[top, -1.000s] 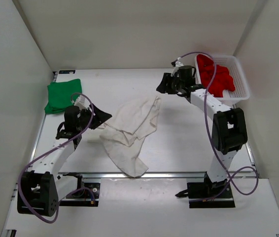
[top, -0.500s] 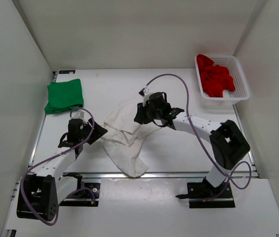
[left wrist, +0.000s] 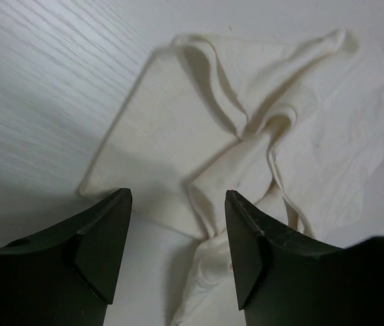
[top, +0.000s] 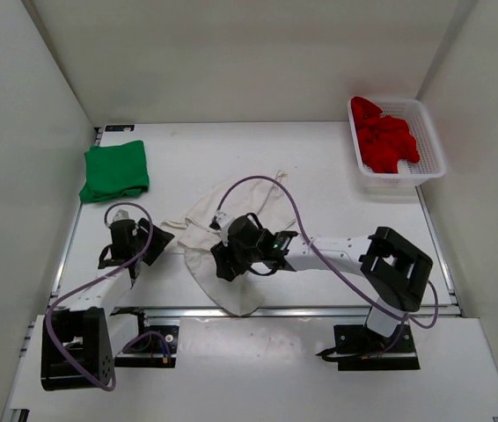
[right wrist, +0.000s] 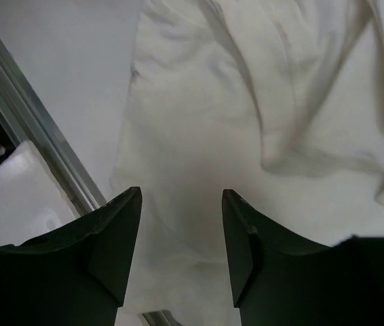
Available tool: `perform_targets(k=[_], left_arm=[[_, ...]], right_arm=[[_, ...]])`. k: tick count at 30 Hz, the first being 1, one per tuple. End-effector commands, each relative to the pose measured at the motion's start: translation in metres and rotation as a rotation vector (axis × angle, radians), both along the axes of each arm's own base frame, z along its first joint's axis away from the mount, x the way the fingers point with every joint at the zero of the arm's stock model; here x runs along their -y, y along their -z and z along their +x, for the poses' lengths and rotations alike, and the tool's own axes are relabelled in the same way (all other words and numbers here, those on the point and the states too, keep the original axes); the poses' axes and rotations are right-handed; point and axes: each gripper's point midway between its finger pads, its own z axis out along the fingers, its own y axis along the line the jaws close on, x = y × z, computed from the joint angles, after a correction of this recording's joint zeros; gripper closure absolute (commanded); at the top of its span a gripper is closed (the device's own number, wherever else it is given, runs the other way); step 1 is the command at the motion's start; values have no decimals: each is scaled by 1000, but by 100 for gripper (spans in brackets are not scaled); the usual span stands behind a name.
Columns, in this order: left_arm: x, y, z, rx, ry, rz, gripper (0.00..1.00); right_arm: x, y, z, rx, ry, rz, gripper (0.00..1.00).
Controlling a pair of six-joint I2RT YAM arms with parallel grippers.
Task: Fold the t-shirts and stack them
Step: Flatten out the tshirt
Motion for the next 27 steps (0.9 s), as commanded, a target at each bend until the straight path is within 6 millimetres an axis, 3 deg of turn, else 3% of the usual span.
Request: perform_targets(k=[1,2,4,5,7,9,11,13,15,17,20,24,25,27], left_arm=[[-17,-12,15,48,-90,-48,33],[-20,-21,21,73,-109,-61,33],[-26,-40,32,121,-139,-52,34],[-32,-52,39,148,-161,-32,34],[-41,-68,47,184,-186,10,34],[-50,-70,52,181,-221,32,35],[-52,-55,43,132,-229,22,36],[-54,-46,38,113,-236,11,37],[-54,-34,28,83,-238,5,38],[-51,-33,29,100,-229,-2,38],[-47,-25,24,89,-214,-5,39],[-42,-28,27,100,-193,-12,39],[-42,-31,28,110,-194,-20,39],[-40,-32,29,113,-184,-19,39]], right_arm=[[-40,-30,30,121,11,73,51],[-44,-19,35,121,17,47,51],[-64,-25,49,154,16,59,51],[-68,-8,52,153,16,26,50],[-81,-11,65,162,26,9,49],[-92,-2,71,156,36,-28,49],[-106,6,75,165,10,-64,47],[-103,16,74,186,35,-133,46],[-109,9,61,206,45,-128,45],[-102,17,55,226,77,-163,45],[-89,10,57,315,168,-215,46],[-74,-18,58,389,222,-207,47],[-76,-33,58,407,240,-165,47],[-67,-32,53,392,237,-159,47]])
